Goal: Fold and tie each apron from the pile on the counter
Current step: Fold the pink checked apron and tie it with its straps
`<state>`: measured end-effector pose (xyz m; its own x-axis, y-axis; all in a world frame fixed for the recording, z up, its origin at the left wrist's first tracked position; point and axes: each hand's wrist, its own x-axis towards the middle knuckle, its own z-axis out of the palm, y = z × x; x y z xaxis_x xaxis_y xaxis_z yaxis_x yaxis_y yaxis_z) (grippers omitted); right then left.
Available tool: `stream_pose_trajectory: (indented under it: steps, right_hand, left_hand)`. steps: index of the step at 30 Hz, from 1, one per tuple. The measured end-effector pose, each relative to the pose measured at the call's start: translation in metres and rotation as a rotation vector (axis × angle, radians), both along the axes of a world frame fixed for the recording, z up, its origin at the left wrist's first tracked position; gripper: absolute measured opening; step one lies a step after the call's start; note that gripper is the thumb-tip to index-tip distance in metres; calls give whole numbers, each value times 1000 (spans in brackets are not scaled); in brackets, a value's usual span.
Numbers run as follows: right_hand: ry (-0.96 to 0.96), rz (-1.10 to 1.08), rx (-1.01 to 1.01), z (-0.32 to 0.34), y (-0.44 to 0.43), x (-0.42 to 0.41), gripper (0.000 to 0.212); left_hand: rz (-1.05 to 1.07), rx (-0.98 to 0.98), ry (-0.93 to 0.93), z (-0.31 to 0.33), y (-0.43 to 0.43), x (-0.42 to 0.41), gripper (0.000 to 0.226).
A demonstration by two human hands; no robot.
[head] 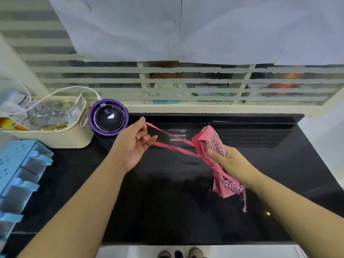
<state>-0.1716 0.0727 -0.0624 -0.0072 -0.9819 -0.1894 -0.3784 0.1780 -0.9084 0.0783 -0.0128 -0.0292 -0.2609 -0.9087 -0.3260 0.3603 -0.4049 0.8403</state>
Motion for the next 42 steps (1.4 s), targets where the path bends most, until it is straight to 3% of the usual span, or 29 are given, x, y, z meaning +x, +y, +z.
stream_pose_trajectory:
  steps: [2,6,8,11,13,17,21,25,28,30,33,36,42]
  right_hand:
    - [-126,-13,52,14,-1,-3,36]
    - [-472,-26,211,33,-6,1,36]
    - [-468,51,203,46,-14,2,35]
    - [-308,101,146,76,-24,2,16]
    - [-183,103,51,103,-33,3,26]
    - [-8,-24,-342,185,-51,10,22]
    - [237,152,-632,278,-60,33,20]
    - [434,197,-748,336,-72,46,22]
    - [509,200,-807,379,-77,47,27]
    - [661,213,-824,402,-80,46,35]
    - [848,164,-891,444,-81,48,43]
    - [916,92,-956,481,-82,53,49]
    - [1059,-81,-1080,549,-102,79,44]
  left_hand:
    - [-21,-74,100,37,-9,-3,28]
    - [-158,-321,122,107,-15,-23,17]
    - [-239,-456,65,144,-13,-38,13]
    - [-369,-610,-106,190,-6,-58,17]
    - [-416,-696,-256,212,-4,-68,16]
    - [-376,-809,-459,253,-4,-71,8]
    - [-301,-873,-588,288,-9,-65,9]
    - [-189,-926,-604,331,-14,-53,9]
    - [-126,-1011,-716,369,-14,-41,7]
    - [-99,-1029,-775,387,-14,-35,6]
    - [1,-1076,-811,420,-18,-21,14]
    - [102,-1207,-867,450,-22,-5,16]
    - [399,-1464,-1202,512,-39,13,31]
